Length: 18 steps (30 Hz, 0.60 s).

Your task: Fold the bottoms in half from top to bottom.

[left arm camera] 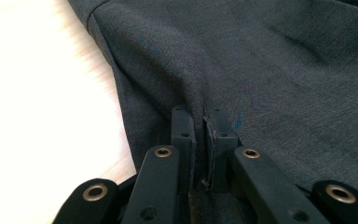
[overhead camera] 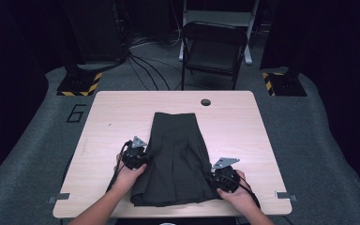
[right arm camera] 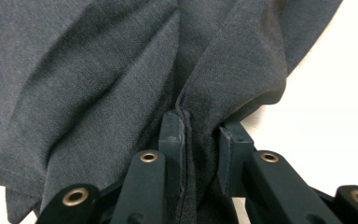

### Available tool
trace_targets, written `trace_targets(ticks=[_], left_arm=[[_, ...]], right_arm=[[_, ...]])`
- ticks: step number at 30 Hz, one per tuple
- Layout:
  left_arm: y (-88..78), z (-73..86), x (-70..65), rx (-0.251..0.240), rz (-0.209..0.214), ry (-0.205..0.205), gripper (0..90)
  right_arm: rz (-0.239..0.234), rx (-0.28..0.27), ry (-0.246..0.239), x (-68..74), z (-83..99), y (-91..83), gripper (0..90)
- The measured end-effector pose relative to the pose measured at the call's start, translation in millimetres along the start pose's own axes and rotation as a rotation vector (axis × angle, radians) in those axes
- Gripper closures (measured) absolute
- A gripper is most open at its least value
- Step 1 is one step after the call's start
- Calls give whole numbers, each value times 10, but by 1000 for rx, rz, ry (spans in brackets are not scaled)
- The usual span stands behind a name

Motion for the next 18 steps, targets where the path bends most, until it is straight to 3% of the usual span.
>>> trace_targets(ticks=[4, 8, 18], left_arm=[[-64, 20, 18, 18, 0, -8, 842], [-186, 61, 19, 49, -3, 29, 842], [-379, 245, 28, 21, 25, -18, 840]], right_arm=[[-26, 9, -11, 39, -10, 12, 746], [-63, 19, -34, 110, -17, 22, 746], [-127, 59, -102, 301, -18, -18, 735]])
Point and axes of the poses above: each handheld gripper's, and its own axes: y roughly forward along the jaws, z roughly out of its underside, x roughly to its left, the point moved 1 cm from there along y, roughly forward along the jaws, and after that the axes turned 10 degrees about -x, right-handed, at the moved point
